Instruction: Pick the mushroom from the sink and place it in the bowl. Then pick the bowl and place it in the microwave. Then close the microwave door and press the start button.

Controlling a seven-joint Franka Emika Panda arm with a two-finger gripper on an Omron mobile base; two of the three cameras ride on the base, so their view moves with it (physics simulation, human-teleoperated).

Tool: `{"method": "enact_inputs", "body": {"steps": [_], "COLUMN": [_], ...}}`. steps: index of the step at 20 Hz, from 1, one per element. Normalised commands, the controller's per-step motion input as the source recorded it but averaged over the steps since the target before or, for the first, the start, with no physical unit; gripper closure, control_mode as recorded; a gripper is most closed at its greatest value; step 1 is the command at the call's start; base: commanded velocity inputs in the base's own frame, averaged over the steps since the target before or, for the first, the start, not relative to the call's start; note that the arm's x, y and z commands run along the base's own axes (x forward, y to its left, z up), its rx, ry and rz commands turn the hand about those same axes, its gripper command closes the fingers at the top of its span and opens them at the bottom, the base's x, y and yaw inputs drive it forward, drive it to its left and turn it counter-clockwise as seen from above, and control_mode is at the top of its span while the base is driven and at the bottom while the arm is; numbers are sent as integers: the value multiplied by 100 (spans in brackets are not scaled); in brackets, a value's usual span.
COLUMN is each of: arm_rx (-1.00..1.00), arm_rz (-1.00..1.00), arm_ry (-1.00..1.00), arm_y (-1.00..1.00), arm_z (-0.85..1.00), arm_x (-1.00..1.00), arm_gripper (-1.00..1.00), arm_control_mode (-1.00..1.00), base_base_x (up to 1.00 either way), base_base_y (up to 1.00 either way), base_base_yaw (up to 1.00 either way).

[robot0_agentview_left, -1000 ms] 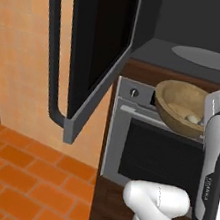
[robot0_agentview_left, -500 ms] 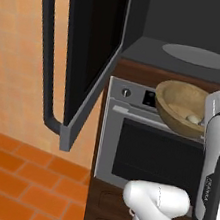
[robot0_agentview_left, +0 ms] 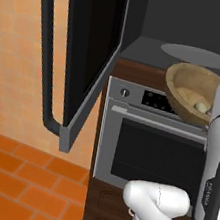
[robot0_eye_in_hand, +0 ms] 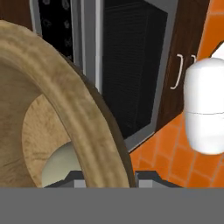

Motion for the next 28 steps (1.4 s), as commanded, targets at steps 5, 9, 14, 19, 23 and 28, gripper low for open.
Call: {"method": "enact_inputs", "body": {"steps": [5, 9, 14, 19, 23, 28], "arm_rx": [-2, -1, 0, 0, 0, 0], "arm_rz": [0, -7, -24, -22, -6, 0], "arm_ry": [-18, -24, -4, -3, -4, -2], "arm_y": [-22, -36, -24, -28, -28, -17], "arm_z": [59, 34, 26, 20, 6, 0], "arm_x": [0, 16, 57, 57, 75, 92], "arm_gripper": [100, 100, 100, 100, 100, 100], "arm_control_mode": [-100, -100, -100, -100, -100, -100], "base_base_x": [0, 0, 0, 0, 0, 0], "base_base_y": [0, 0, 0, 0, 0, 0], "base_base_yaw": [0, 0, 0, 0, 0, 0]}}
